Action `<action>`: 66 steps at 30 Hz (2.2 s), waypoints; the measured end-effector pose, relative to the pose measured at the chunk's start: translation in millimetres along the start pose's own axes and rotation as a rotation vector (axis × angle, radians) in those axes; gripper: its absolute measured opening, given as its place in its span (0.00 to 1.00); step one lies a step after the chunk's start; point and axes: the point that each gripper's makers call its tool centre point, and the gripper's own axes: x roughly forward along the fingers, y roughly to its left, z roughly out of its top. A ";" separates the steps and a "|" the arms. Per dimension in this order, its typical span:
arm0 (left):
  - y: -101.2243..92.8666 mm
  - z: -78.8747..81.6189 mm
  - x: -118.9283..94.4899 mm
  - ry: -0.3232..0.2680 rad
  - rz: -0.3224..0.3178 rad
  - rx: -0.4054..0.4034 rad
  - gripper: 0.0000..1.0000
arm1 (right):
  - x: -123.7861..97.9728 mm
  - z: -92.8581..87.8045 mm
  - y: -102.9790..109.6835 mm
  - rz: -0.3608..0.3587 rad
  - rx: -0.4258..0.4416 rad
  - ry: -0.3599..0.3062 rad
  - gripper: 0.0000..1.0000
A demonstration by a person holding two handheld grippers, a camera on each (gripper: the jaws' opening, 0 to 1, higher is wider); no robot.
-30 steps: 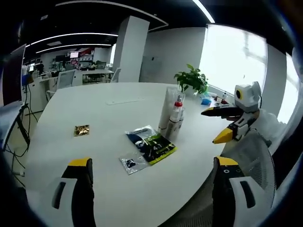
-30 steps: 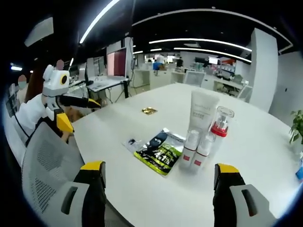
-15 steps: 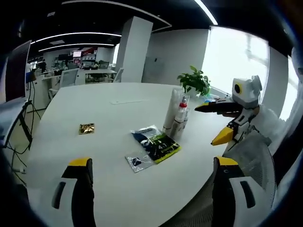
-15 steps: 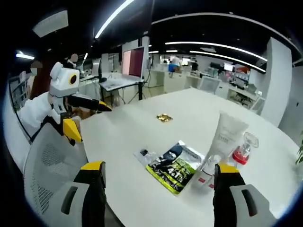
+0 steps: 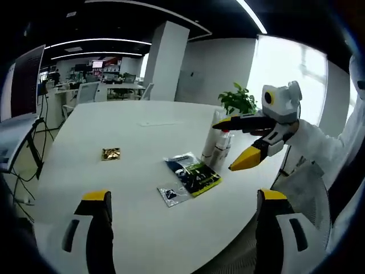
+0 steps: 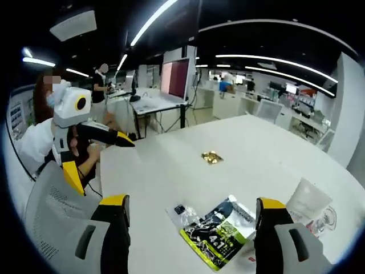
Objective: Arrange the skincare products in the storage area until every visible bottle or jar stands upright without overlapping.
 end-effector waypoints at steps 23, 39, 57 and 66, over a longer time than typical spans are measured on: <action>10.9 -0.9 -9.3 -0.020 0.035 -0.030 0.99 | 109.8 17.8 -37.9 0.063 -0.055 0.063 0.88; 12.2 -3.4 -10.5 -0.010 0.052 -0.053 0.99 | 180.8 34.9 -53.0 0.093 -0.052 0.095 0.80; 27.3 -8.8 -12.6 -0.015 0.079 -0.082 0.99 | 234.7 29.0 -60.3 0.099 -0.035 0.124 0.74; 29.0 -10.2 -11.7 -0.013 0.078 -0.102 0.99 | 267.5 15.5 -69.9 0.113 -0.072 0.188 0.70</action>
